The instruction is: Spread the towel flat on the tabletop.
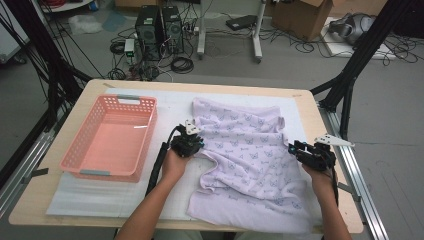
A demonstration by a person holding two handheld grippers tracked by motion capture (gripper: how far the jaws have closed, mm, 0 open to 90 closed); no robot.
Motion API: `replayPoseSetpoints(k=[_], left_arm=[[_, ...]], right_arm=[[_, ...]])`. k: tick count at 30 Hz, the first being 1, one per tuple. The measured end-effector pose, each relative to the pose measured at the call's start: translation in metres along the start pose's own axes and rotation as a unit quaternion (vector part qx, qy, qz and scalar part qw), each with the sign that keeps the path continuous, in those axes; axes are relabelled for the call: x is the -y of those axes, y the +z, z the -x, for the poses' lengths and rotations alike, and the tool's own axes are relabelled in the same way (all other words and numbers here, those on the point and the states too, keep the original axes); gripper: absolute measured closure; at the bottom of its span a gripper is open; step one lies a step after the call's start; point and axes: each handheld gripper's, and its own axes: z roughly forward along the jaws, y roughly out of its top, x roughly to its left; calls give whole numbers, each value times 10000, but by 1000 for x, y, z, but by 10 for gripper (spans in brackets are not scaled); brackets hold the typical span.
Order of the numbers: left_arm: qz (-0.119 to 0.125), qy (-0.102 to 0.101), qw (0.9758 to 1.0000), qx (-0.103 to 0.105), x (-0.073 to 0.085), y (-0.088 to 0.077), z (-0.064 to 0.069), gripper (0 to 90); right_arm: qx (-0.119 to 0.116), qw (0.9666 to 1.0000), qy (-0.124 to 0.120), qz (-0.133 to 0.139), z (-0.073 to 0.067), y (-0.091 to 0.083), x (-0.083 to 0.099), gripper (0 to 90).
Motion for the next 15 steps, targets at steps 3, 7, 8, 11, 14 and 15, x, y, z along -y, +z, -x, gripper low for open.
replayPoseSetpoints(k=[3, 7, 8, 11, 14, 15], left_arm=[[287, -419, 9977, -444, -2, 2, -17, 866], [483, -942, 9926, -592, -8, 3, -41, 866], [561, -995, 9920, -546, -10, 2, -43, 865], [602, -1054, 9913, -505, -10, 1, -43, 839], [473, -1329, 9900, -93, -7, -2, -43, 586], [483, -1282, 9906, -50, -7, -5, -41, 554]], right_arm=[[-104, 9999, -67, -36, -4, 0, 3, 634], [-206, 9996, -112, -136, -8, 2, 6, 627], [-241, 9995, -132, -162, -9, 3, 6, 623], [-479, 9980, -186, -363, -12, 10, 8, 592], [-645, 9950, -360, -678, -17, 21, 11, 563], [-537, 9942, -460, -811, -18, 26, 12, 556]])
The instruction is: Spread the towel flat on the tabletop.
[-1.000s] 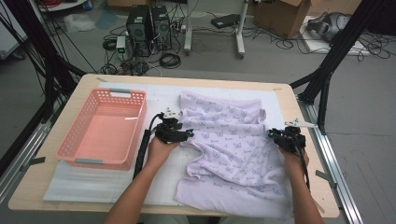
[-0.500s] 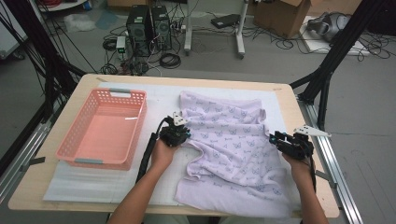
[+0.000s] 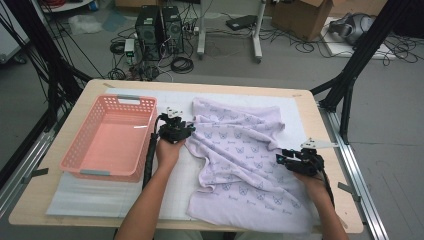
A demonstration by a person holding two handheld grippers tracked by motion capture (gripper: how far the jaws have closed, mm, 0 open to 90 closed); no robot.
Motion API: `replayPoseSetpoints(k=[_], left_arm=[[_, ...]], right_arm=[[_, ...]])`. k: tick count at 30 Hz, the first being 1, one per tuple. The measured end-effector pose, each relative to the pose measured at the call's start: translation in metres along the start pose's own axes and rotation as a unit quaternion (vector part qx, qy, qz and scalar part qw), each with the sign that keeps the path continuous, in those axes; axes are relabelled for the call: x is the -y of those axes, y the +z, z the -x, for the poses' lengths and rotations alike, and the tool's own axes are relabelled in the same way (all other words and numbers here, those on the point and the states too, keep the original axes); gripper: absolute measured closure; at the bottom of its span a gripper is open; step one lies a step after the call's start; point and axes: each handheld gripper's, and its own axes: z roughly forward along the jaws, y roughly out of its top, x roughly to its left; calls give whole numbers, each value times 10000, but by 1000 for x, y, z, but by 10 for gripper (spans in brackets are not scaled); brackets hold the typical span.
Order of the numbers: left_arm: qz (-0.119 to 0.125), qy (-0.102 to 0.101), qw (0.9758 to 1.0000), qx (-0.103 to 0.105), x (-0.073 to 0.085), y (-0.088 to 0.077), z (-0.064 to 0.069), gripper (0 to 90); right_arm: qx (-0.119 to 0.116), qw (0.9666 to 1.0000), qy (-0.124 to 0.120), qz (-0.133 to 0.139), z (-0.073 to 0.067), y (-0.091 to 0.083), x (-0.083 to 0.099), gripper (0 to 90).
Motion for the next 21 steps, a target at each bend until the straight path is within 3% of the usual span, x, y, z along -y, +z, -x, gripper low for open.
replayPoseSetpoints(k=[2, 3, 6, 8, 10, 11, 13, 14, 15, 16, 18, 21], left_arm=[[93, 66, 9999, 107, 2, -6, 4, 515], [125, 81, 9998, 163, 3, -9, 6, 498], [23, 198, 9992, 342, 4, -15, 11, 465], [-9, 285, 9983, 513, 3, -19, 15, 462], [23, 334, 9974, 639, 2, -23, 20, 462], [22, 354, 9968, 723, 1, -25, 24, 462], [35, 419, 9951, 890, 3, -30, 31, 463], [39, 473, 9944, 944, 6, -34, 36, 470], [-6, 531, 9936, 1000, 8, -37, 40, 494], [-55, 586, 9924, 1078, 12, -39, 43, 502], [-163, 577, 9908, 1216, 20, -41, 48, 507], [-347, 522, 9885, 1378, 29, -42, 54, 506]], right_arm=[[249, 9993, -112, -239, 1, 9, -1, 573], [331, 9991, -157, -222, 2, 10, -4, 605], [374, 9981, -346, -361, 6, 15, -11, 879], [474, 9976, -322, -391, 11, 17, -15, 888], [845, 9958, -178, -297, 16, 18, -16, 891], [1073, 9939, -104, -221, 21, 19, -17, 891], [1599, 9870, 140, -64, 27, 18, -17, 890], [1739, 9844, 271, 4, 29, 18, -17, 889], [1736, 9832, 555, 83, 31, 17, -16, 884], [1654, 9838, 687, 71, 32, 18, -15, 870], [1677, 9843, 556, -14, 30, 17, -15, 802], [1635, 9851, 517, 137, 26, 7, -16, 742]])
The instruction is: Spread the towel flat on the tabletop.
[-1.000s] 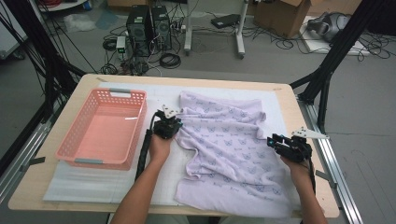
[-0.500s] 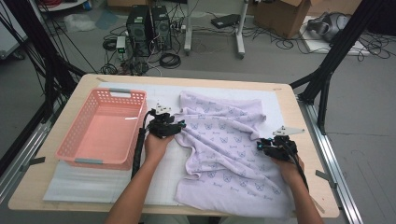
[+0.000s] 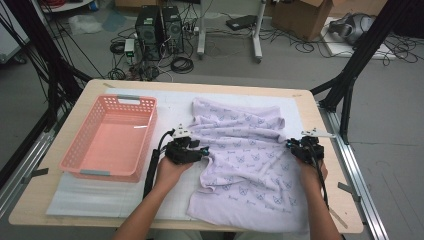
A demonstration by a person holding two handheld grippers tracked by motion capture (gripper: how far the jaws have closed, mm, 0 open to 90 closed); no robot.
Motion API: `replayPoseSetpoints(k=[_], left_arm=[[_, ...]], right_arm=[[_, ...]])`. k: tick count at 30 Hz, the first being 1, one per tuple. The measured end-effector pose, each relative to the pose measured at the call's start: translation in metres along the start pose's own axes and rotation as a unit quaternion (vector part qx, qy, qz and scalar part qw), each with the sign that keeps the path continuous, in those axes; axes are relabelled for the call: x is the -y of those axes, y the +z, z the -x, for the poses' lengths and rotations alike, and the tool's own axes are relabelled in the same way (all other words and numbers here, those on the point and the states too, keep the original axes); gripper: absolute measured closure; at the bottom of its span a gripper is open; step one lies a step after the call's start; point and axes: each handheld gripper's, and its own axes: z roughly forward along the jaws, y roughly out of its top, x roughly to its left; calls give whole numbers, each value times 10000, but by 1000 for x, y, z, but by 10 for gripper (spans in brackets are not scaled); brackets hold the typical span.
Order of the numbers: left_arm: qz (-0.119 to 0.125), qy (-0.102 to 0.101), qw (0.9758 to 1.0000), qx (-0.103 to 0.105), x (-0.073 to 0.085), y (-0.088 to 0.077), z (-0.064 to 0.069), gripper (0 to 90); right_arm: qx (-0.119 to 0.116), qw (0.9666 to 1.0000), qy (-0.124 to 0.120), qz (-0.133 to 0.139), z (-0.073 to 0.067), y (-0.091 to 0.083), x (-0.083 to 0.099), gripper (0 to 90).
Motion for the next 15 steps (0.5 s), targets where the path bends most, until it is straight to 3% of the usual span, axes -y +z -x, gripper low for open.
replayPoseSetpoints(k=[3, 9, 13, 14, 15], left_arm=[[52, -237, 9996, 158, 6, 1, 5, 483], [-226, -46, 9996, 135, 10, 14, 17, 447], [-468, 353, 9983, -51, 11, 24, 24, 465], [-481, 632, 9965, -248, 11, 25, 27, 501], [-489, 770, 9951, -369, 11, 25, 28, 575]], right_arm=[[-165, 9998, -23, 121, 0, -11, -1, 722], [-455, 9986, -40, 280, -4, -26, 7, 706], [-685, 9972, -117, 288, -9, -33, 17, 697], [-723, 9968, -141, 300, -10, -34, 18, 693], [-784, 9964, -157, 295, -12, -37, 21, 692]])
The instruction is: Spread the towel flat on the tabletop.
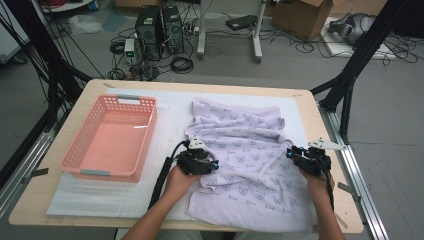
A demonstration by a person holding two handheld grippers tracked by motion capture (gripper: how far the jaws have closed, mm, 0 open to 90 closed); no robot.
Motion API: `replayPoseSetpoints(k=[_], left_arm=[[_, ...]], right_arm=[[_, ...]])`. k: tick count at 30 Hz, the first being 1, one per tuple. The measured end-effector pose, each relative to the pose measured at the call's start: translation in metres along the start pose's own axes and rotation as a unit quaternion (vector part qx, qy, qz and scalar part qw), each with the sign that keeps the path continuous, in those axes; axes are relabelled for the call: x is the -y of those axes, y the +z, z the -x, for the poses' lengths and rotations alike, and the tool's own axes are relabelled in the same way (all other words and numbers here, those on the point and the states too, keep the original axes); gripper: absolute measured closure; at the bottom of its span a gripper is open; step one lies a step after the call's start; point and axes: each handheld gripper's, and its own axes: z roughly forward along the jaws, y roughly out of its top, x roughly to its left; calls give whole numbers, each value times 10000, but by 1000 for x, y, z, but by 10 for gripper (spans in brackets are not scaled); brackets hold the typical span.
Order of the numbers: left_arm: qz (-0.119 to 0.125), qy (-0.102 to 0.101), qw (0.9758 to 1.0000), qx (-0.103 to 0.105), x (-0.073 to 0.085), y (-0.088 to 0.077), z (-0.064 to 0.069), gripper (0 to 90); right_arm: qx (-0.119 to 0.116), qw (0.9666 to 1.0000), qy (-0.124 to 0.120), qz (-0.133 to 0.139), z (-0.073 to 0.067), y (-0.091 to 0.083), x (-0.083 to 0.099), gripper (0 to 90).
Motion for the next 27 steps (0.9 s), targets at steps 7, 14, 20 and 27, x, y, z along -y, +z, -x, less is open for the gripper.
replayPoseSetpoints(k=[7, 14, 20, 27], left_arm=[[84, -190, 9992, -331, 3, -7, -21, 853], [489, -982, 9884, -1052, -1, -14, -60, 857], [802, -1136, 9816, -1310, -10, -11, -74, 857], [758, -1262, 9800, -1342, -6, -8, -81, 857]], right_arm=[[-264, 9996, 81, 106, -3, -10, 13, 690], [-234, 9995, 201, 37, 3, -14, 15, 667], [-340, 9986, -91, -398, -10, 2, 13, 527], [-274, 9960, -525, -669, -17, 17, 6, 884]])
